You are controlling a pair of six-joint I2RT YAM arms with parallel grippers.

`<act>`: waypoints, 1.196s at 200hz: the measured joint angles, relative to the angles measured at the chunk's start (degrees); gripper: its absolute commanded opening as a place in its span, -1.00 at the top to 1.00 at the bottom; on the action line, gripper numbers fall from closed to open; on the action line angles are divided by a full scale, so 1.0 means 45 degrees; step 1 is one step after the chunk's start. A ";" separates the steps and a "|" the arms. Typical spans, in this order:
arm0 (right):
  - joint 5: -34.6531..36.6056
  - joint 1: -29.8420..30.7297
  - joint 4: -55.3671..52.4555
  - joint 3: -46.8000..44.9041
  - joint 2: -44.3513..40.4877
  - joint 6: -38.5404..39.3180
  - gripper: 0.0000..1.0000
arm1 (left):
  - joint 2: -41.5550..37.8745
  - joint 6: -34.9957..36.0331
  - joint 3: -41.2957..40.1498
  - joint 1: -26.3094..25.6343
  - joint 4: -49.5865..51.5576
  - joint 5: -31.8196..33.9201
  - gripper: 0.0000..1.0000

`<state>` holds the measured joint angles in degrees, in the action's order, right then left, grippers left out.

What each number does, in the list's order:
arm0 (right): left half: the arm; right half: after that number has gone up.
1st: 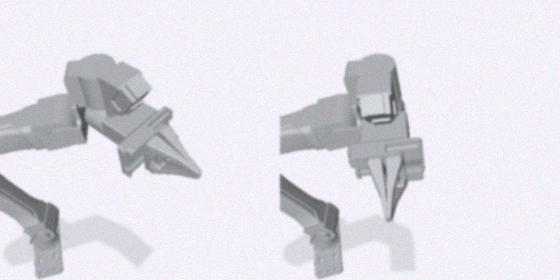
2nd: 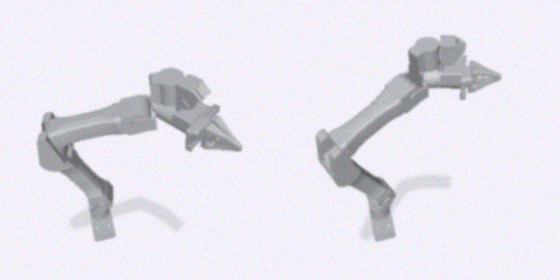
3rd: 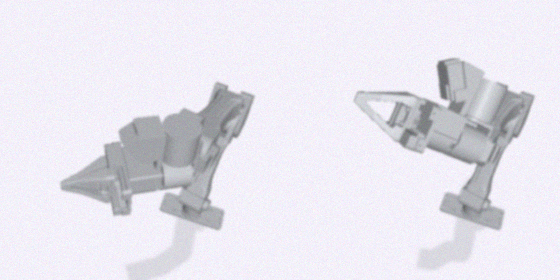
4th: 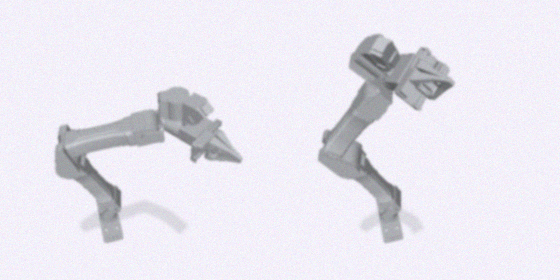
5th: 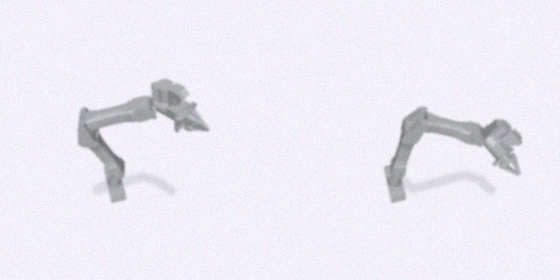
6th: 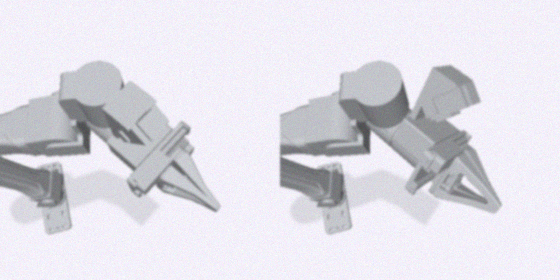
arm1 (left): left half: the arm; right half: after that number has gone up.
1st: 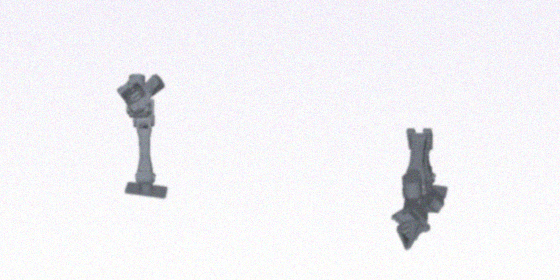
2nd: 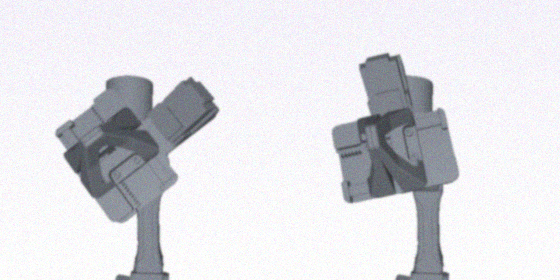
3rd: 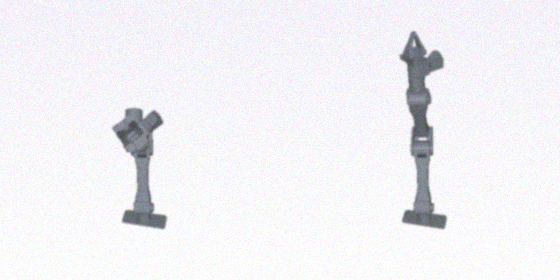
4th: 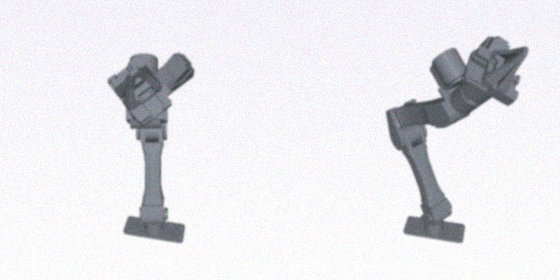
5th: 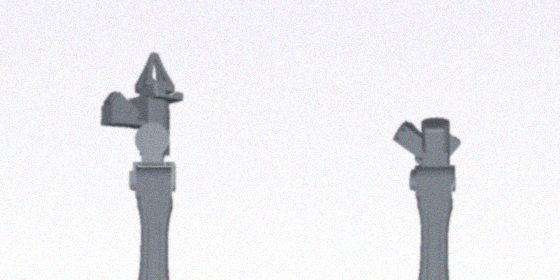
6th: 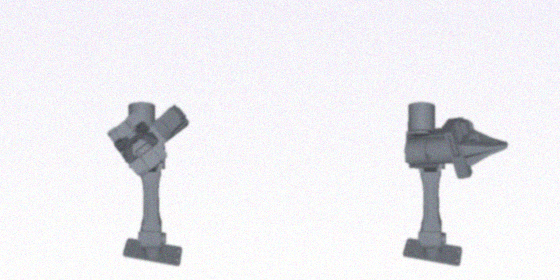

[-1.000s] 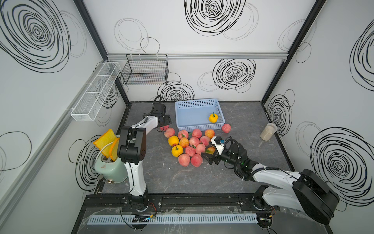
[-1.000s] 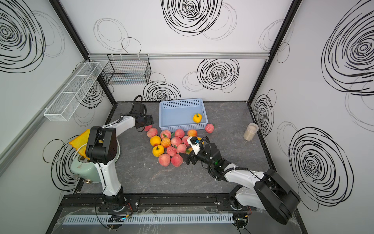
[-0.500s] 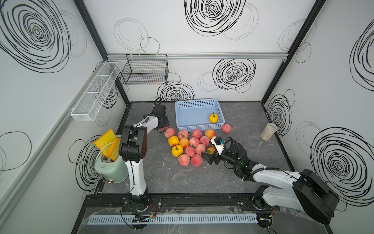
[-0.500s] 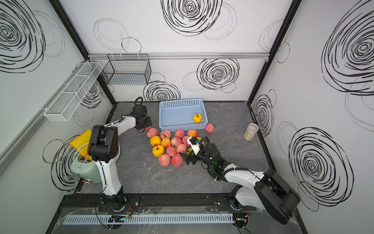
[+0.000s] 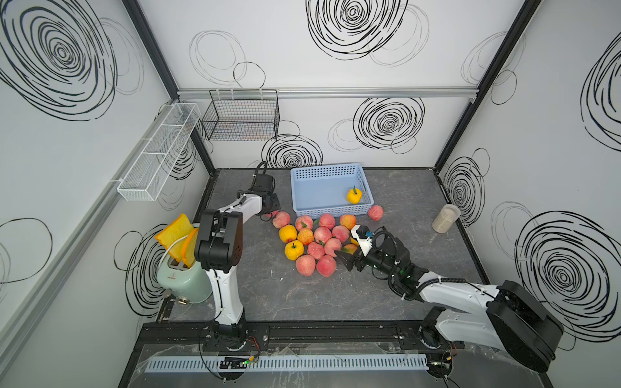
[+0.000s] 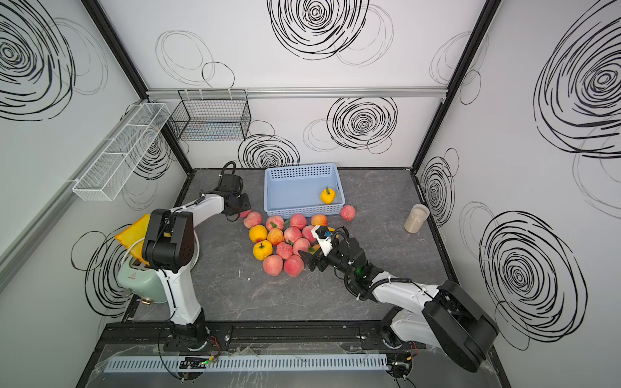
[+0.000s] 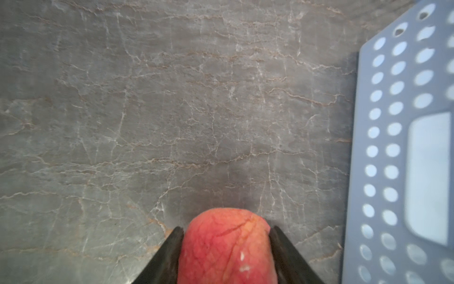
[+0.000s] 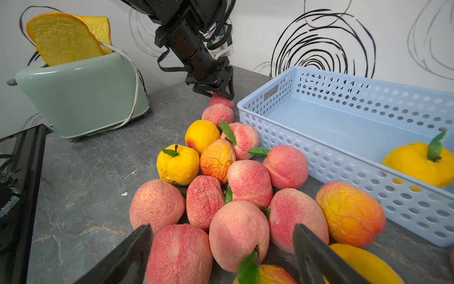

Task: Put the peaches into the basket
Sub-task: Pick up the peach from the center of the board, then place the peach in the basket.

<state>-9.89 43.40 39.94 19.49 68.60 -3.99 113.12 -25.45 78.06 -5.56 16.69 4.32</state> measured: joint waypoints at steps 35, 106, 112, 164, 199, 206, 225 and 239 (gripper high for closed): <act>0.0641 0.0005 0.0117 0.0000 0.0000 -0.0160 -0.85 | -0.1452 0.0044 -0.0199 -0.0121 -0.0024 0.0063 -0.01; 0.1724 0.0010 0.0500 -0.0063 -0.0078 -0.0539 -0.85 | -0.3988 0.1200 -0.0024 -0.2385 -0.0928 0.0214 -0.01; 0.1875 0.0010 0.0515 -0.0068 -0.0078 -0.0554 -0.85 | -0.3959 0.1355 0.0092 -0.2657 -0.0991 0.0189 -0.01; 0.3167 0.0010 0.0597 -0.0282 -0.0199 -0.0777 -0.85 | -0.2589 0.2302 0.1297 -0.3784 -0.1443 -0.0316 -0.02; 0.3517 0.0010 0.0695 -0.0437 -0.0248 -0.0874 -0.85 | -0.1418 0.2633 0.1399 -0.4051 -0.1729 -0.0520 -0.02; 0.3555 0.0010 0.0704 -0.0437 -0.0248 -0.0889 -0.85 | -0.1156 0.2696 0.1462 -0.4124 -0.1719 -0.0525 -0.02; 0.3628 0.0010 0.0748 -0.0437 -0.0248 -0.0918 -0.85 | -0.0505 0.2812 0.1583 -0.4328 -0.1734 -0.0539 -0.02; 0.3643 0.0010 0.0753 -0.0442 -0.0257 -0.0928 -0.85 | -0.0180 0.2866 0.1583 -0.4420 -0.1719 -0.0573 -0.02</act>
<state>6.50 43.44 43.33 17.50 67.44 -8.16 112.31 -12.56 85.19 -25.45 8.95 1.74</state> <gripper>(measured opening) 0.926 0.528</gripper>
